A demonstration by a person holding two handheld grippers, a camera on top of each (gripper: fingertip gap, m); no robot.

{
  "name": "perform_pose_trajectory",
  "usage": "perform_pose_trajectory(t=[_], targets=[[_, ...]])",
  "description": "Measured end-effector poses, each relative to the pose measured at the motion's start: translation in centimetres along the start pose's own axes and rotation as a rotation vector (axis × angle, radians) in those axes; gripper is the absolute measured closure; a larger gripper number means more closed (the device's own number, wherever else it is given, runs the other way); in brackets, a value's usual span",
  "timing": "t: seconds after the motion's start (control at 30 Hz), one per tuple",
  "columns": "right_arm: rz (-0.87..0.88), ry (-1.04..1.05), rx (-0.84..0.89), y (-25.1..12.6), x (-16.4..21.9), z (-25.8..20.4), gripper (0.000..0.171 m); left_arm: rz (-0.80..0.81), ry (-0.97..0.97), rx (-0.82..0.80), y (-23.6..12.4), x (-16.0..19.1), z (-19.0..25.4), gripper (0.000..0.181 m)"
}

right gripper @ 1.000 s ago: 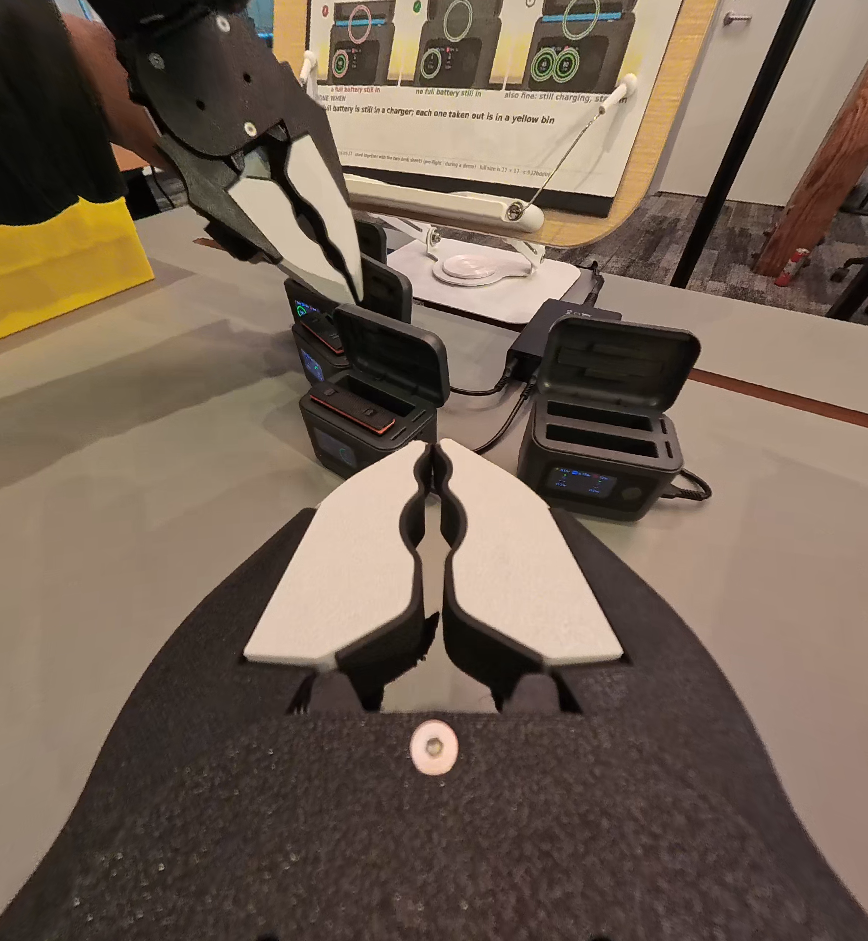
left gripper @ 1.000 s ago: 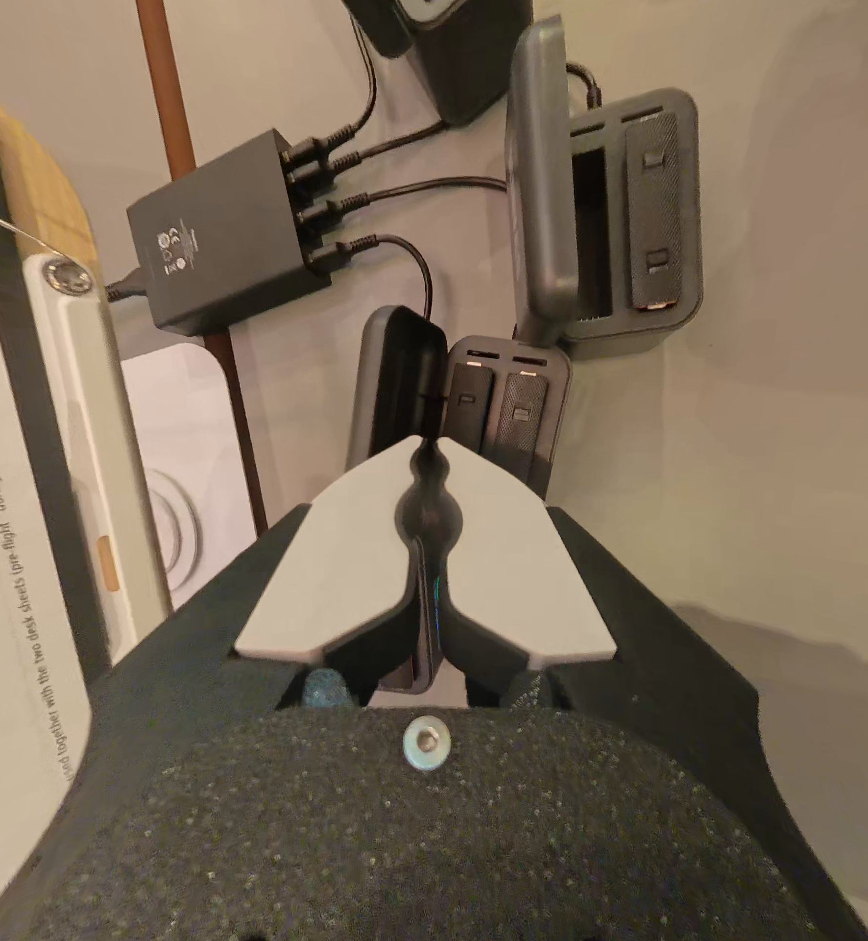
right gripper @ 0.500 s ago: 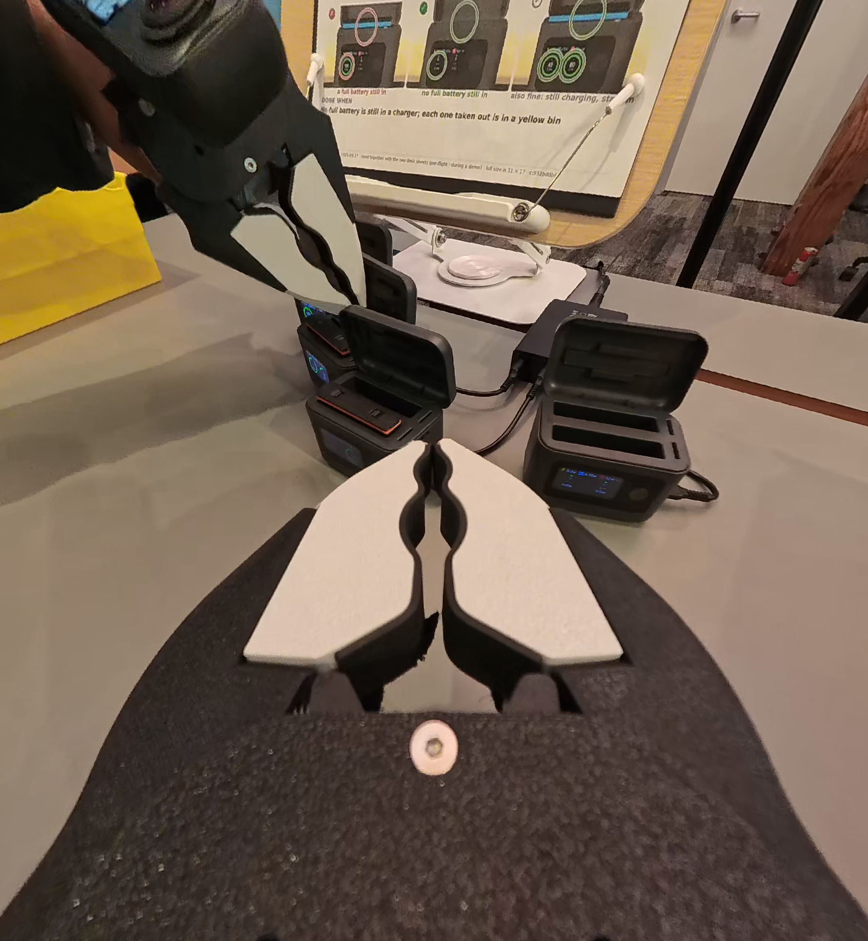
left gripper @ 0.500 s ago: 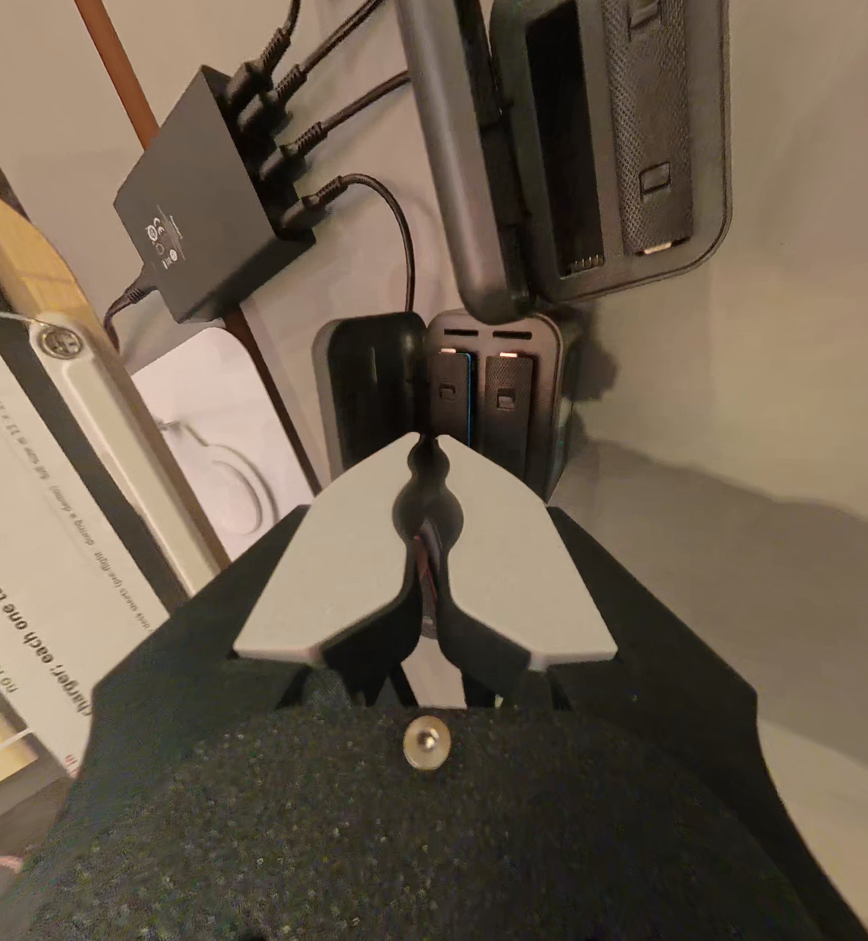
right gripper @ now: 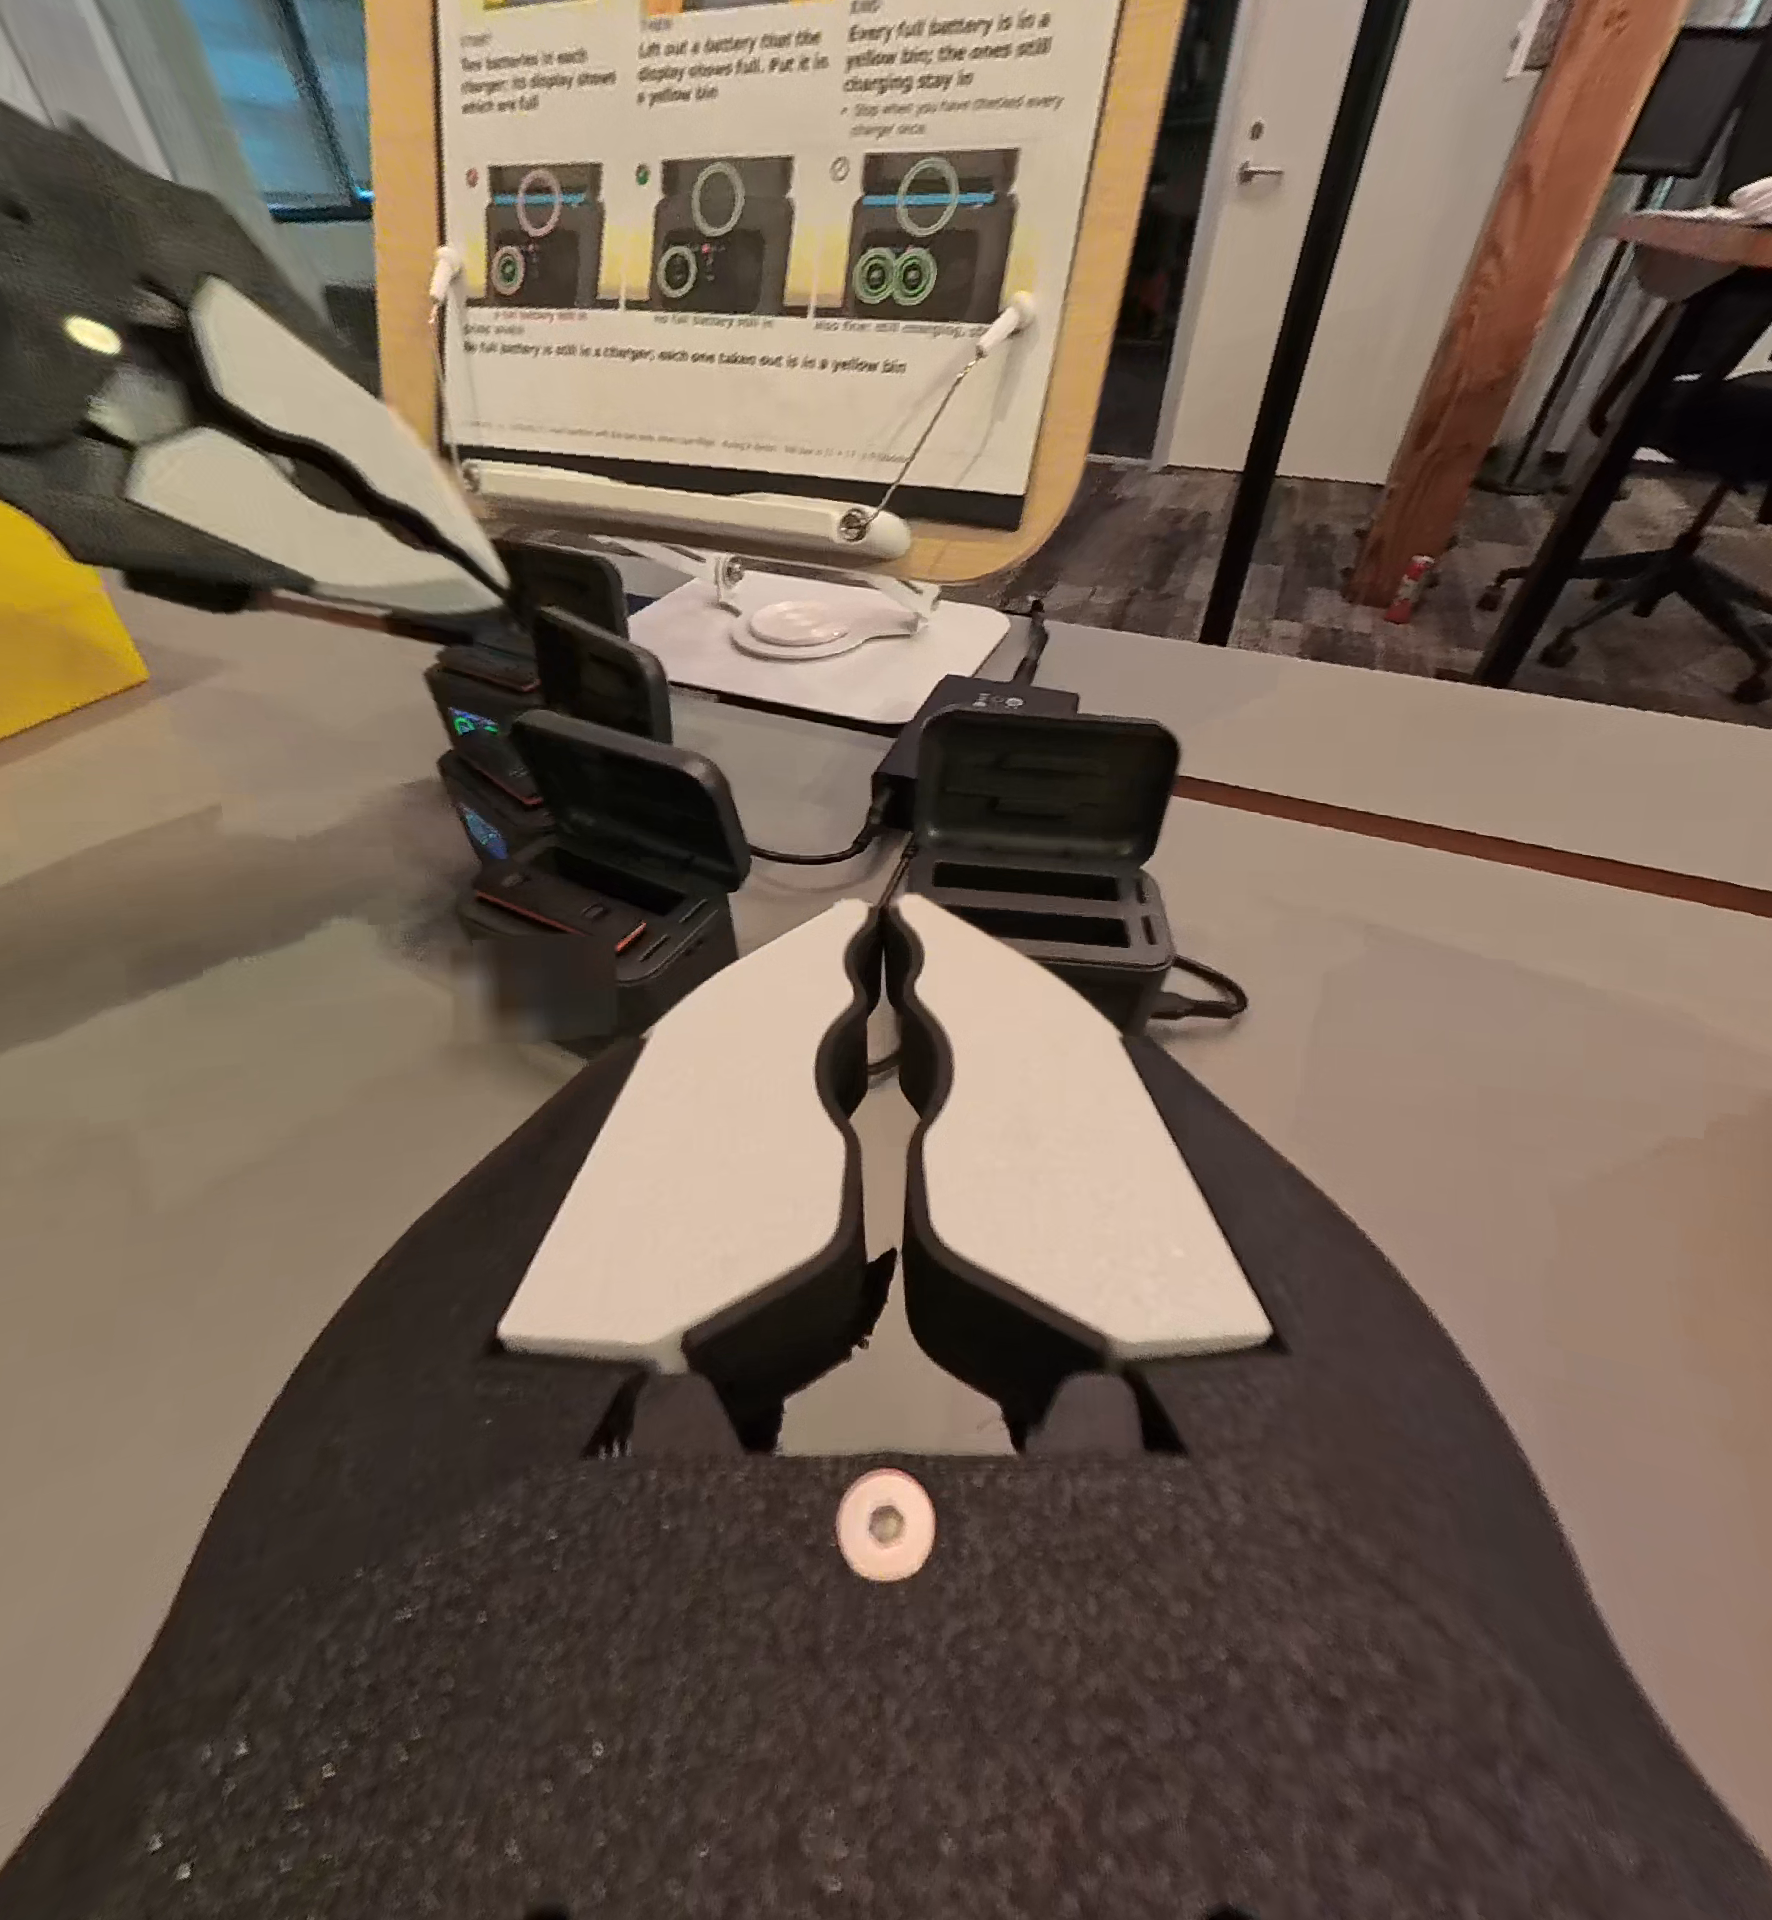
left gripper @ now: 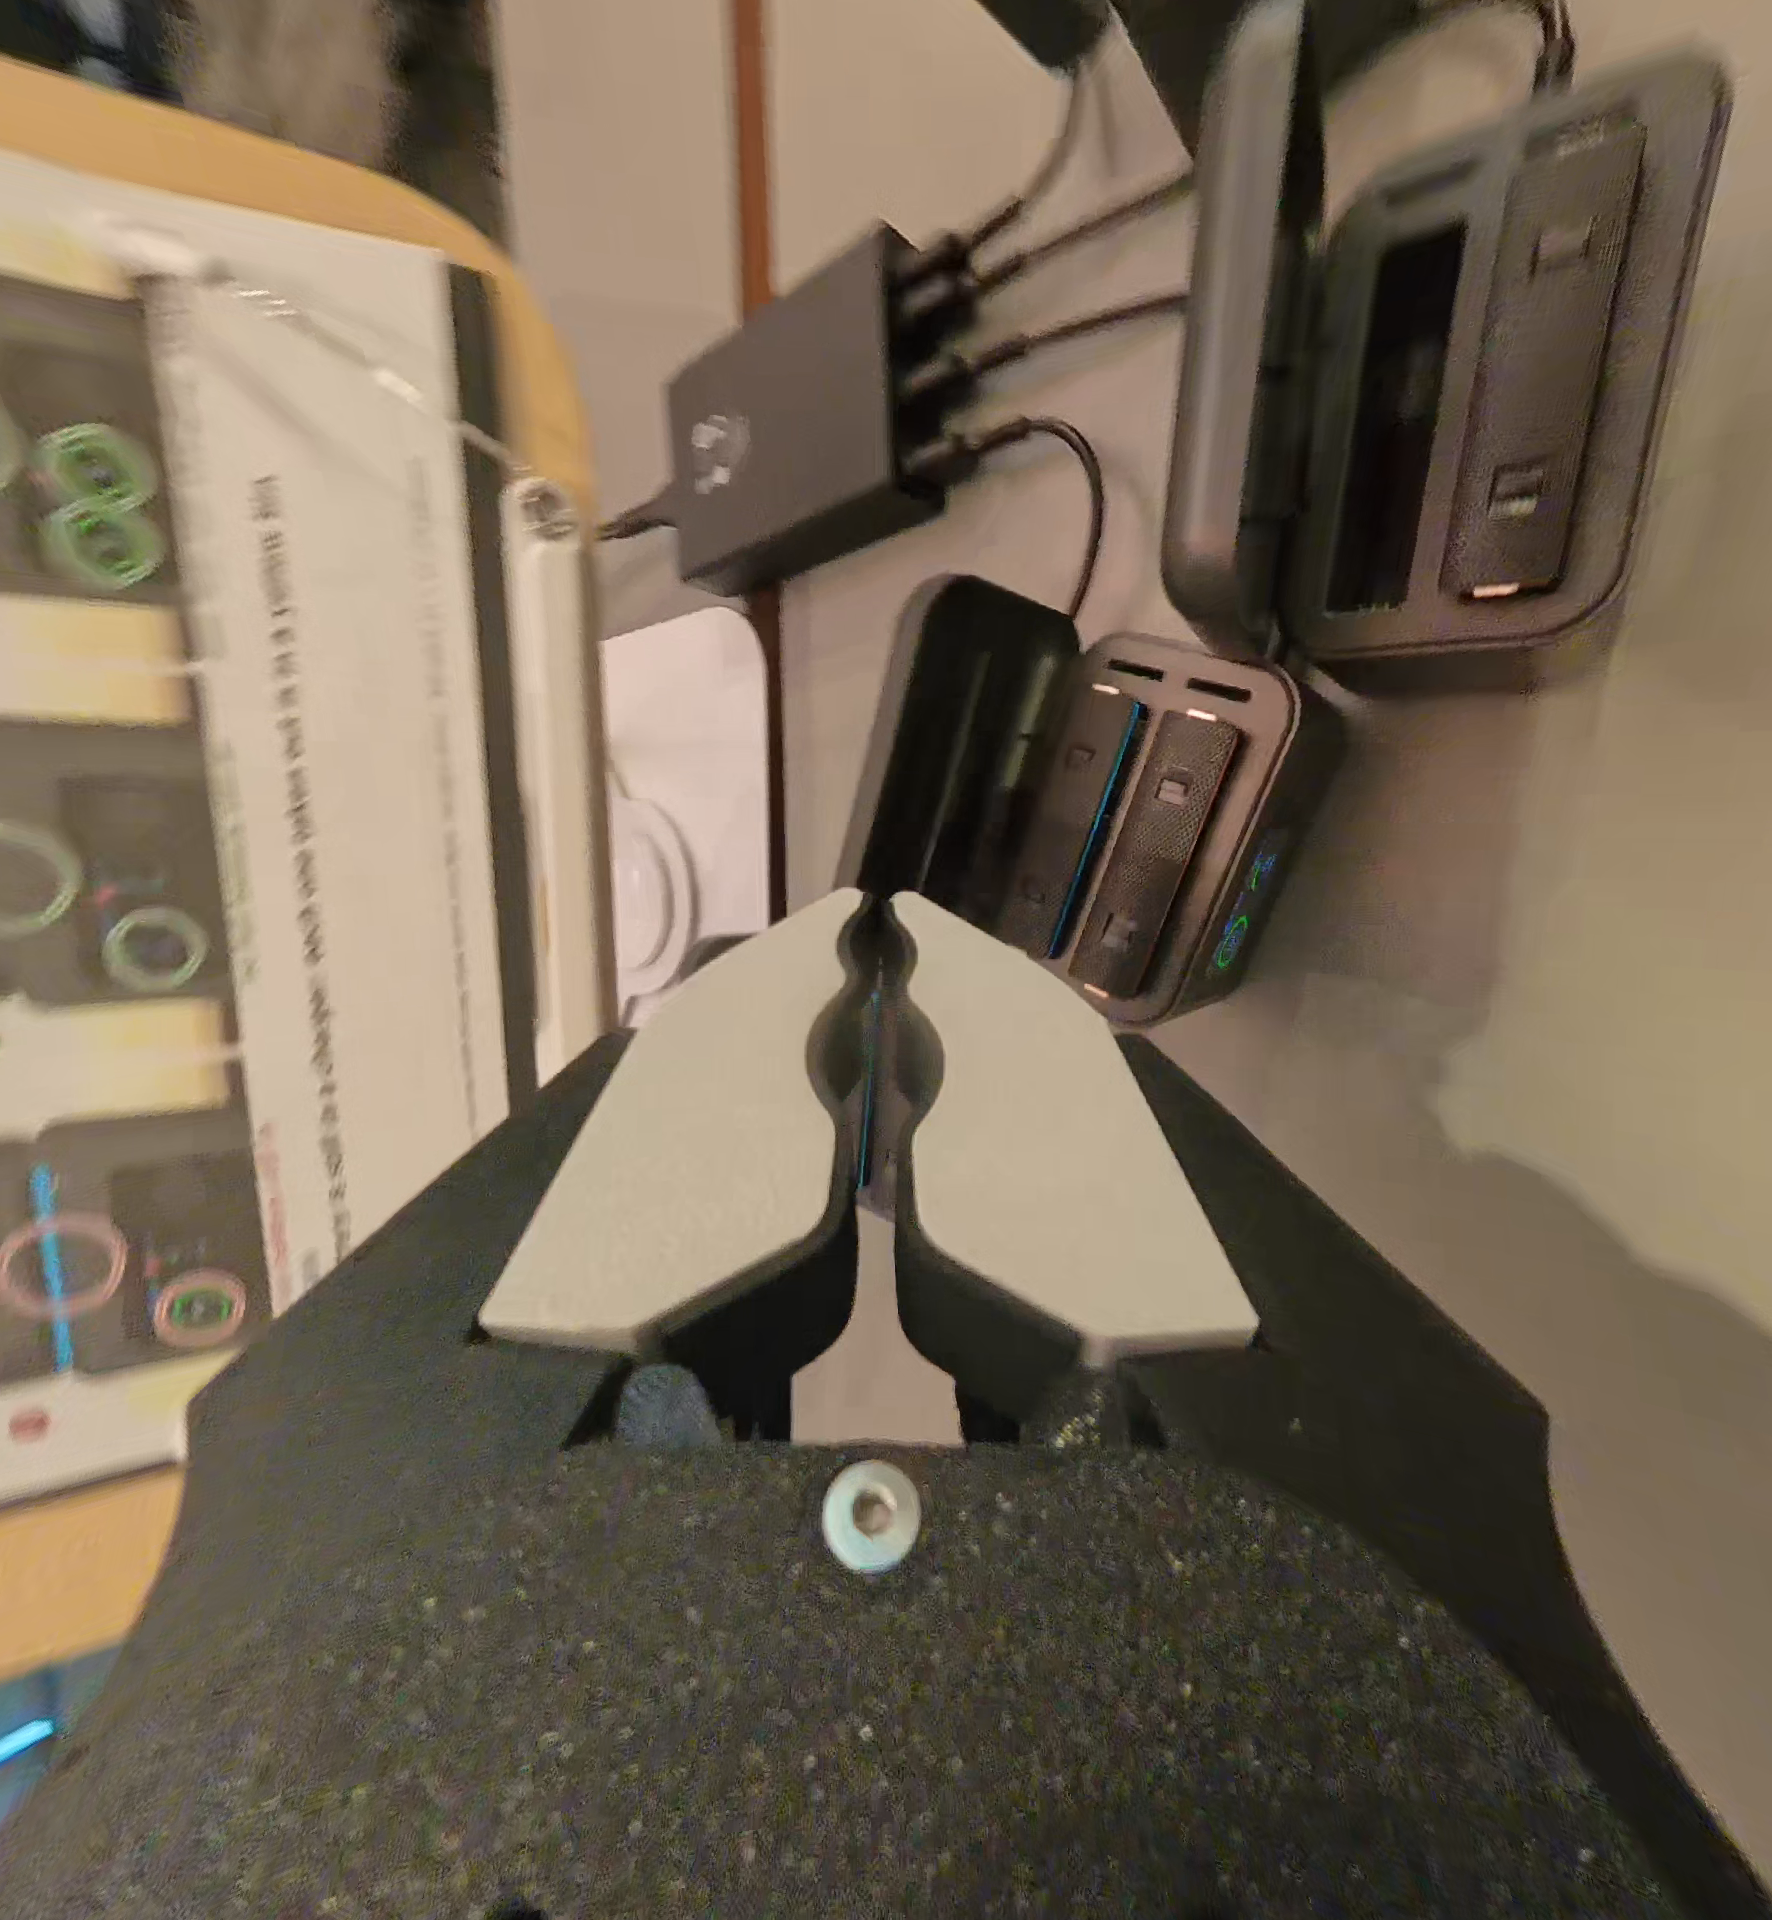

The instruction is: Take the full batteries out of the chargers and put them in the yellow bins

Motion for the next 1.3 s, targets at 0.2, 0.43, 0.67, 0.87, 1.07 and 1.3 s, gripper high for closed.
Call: perform_pose_trajectory(t=[0.2, 0.43, 0.67, 0.87, 1.07, 1.3], targets=[[0.027, 0.017, 0.035, -0.2, -0.5, 1.1, 0.171, 0.075, -0.208, -0.124, -6.9, 2.3, 0.2, 0.171], [0.037, 0.012, 0.054, -0.3, -0.6, 1.5, 0.171, 0.044, -0.326, -0.231, -17.2, 7.8, 0.6, 0.160], [0.035, 0.005, 0.050, -0.3, -0.6, 1.5, 0.171, -0.250, -0.315, -0.081, -23.7, 17.2, 5.1, 0.156], [0.034, -0.013, 0.040, -0.2, -0.4, 1.2, 0.171, -0.457, -0.331, 0.124, -23.2, 24.2, 10.8, 0.159], [0.032, -0.026, 0.045, -0.2, -0.3, 1.4, 0.171, -0.539, -0.296, 0.143, -20.8, 26.8, 13.3, 0.149], [0.032, -0.026, 0.047, -0.2, -0.3, 1.5, 0.171, -0.584, -0.222, 0.114, -19.9, 27.0, 13.8, 0.161]])
Point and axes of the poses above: each gripper's, where its closed fingertips meet, y out along the fingers, x out of its underside, z = x × y across the jaws, the point moved 6 cm from there along -y, back along the fingers, and after that the axes turned 11 degrees about y, right-handed, at the moved point
